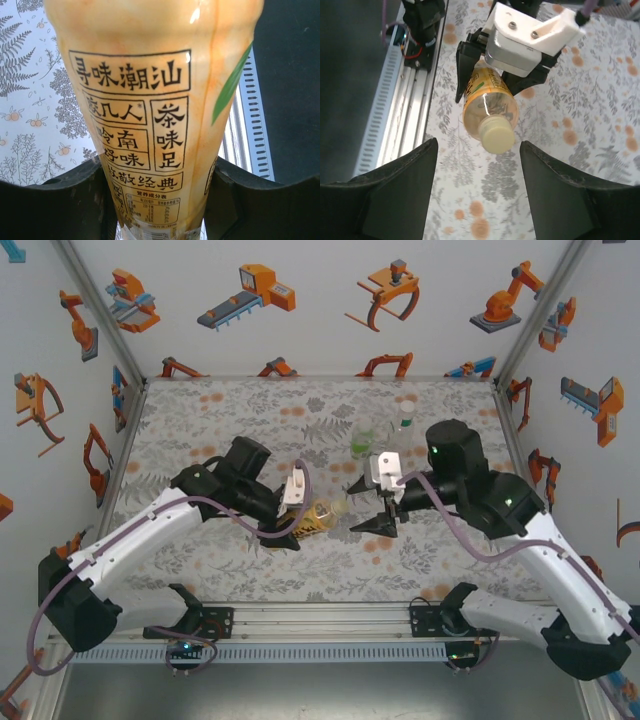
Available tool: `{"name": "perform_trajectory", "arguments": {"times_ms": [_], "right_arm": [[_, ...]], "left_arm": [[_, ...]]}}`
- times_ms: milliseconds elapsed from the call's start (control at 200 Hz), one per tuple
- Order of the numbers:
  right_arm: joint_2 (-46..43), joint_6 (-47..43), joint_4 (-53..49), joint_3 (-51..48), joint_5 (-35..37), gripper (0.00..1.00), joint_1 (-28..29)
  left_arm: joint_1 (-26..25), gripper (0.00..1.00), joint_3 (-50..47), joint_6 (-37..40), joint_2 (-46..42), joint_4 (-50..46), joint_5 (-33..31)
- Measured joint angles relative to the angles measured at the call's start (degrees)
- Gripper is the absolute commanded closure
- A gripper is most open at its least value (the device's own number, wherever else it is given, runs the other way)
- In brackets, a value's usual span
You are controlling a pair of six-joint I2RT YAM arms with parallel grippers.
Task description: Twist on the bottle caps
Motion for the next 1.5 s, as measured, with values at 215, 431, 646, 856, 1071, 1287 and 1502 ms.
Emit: {"name": "perform_trajectory", "arguments": {"times_ms": [215,431,646,856,1071,1287,1502], "right_arm": [[4.63,-9.88,-4.87,1.40,-2.29,0.46,0.00],[5.49,-12.28,-5.27,1.64,-3.17,0.50,0.00],[7.15,-12.96,-5.33,3.26,-5.11,0.62,0.00],[7.89,-13.05,-5.86,4.31,-5.49,0.80,0.00],[7.82,-8.96,-4.46,4.17,-5.49,1.00,0.02],[3.72,17.29,10.10,-5.33,-0.63,1.00,0.00],[0.02,50.25,21.20,-12.79,11.13,1.00,0.00]], "left_arm": [[-0.59,1.00,-0.22,0.92,-0.90,0.02,0.61],[-0.68,1.00,-0.22,1.29,-0.94,0.02,1.01],[-0.70,1.00,-0.22,1.29,-0.96,0.02,1.05],[-0.96,1.00,-0.24,1.31,-1.09,-0.09,1.07],[-1.01,1.00,-0.33,1.18,-1.66,-0.11,0.85],[-1.01,1.00,-2.99,-0.50,-4.50,1.86,-4.57],[-1.01,1.00,-4.68,-2.29,-6.23,5.64,-11.21]]}}
